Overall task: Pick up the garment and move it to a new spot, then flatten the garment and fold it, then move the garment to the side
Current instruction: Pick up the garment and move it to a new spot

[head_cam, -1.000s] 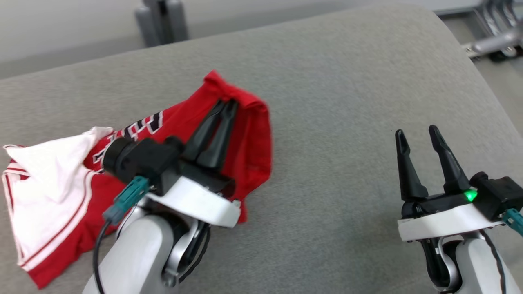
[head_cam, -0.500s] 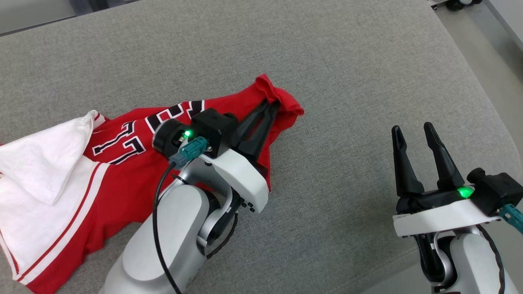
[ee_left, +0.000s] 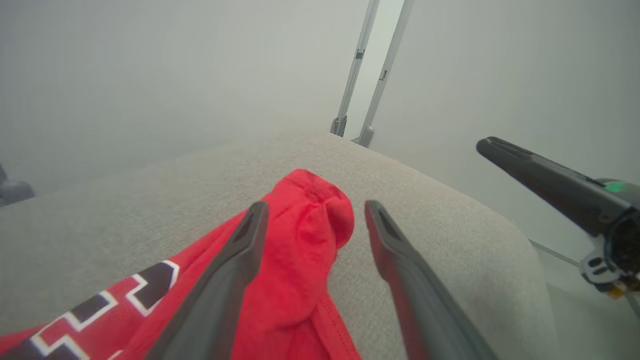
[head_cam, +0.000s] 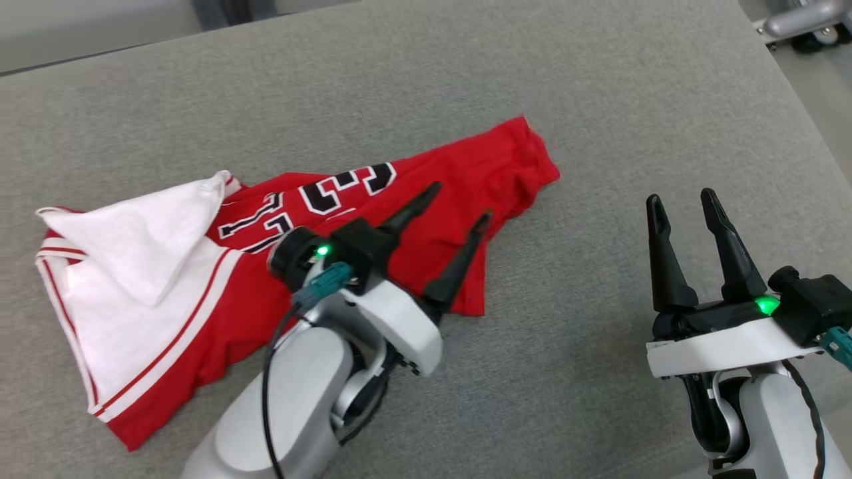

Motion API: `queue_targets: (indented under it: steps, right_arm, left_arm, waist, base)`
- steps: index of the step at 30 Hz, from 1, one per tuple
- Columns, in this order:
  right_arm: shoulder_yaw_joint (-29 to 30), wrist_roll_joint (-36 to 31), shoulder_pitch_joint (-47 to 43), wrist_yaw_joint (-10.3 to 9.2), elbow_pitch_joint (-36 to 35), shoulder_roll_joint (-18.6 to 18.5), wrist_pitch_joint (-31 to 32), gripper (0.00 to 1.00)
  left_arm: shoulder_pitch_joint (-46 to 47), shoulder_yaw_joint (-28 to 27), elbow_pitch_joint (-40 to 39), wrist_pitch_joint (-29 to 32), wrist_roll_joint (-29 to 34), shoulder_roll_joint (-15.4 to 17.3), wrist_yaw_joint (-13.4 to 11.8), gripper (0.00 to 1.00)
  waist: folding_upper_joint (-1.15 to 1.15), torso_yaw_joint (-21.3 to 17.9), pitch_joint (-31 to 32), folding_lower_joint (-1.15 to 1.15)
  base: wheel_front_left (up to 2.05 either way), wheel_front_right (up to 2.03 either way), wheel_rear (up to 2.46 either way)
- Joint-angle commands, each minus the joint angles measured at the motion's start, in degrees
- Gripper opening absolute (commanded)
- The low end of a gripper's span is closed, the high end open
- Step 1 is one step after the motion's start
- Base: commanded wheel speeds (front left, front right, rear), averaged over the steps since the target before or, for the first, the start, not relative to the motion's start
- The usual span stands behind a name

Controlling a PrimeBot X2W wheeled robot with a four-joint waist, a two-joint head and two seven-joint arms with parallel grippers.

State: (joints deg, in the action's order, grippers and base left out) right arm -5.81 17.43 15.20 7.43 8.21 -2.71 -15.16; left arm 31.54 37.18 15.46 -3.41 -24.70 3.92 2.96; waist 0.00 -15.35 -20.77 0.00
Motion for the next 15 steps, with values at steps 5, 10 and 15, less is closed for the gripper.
queue_targets:
  steps: [5,10,15]
  right_arm:
    - [0.9,-1.7,-0.6,0.11,-0.5,-0.4,-0.2,1.00]
    - [1.2,-3.2,-1.4,0.11,-0.3,-0.3,-0.2,1.00]
    - [1.9,-5.0,-2.0,0.11,-0.4,-0.4,0.7,1.00]
  left_arm:
    - [-2.7,-4.0,-2.8,-3.8,1.0,4.0,-3.9,1.00]
    - [-5.1,-9.7,-5.8,-6.9,-0.1,7.7,-7.6,1.00]
    - [-8.0,-14.6,-8.3,-8.0,-1.5,11.2,-10.5,1.00]
  waist:
    - [0.00,3.5,2.3,0.00]
    - [0.00,5.9,3.9,0.00]
    - [0.00,8.2,5.8,0.00]
  base:
    - [0.00,0.00,0.00]
    - [0.00,0.00,0.00]
    - [0.00,0.00,0.00]
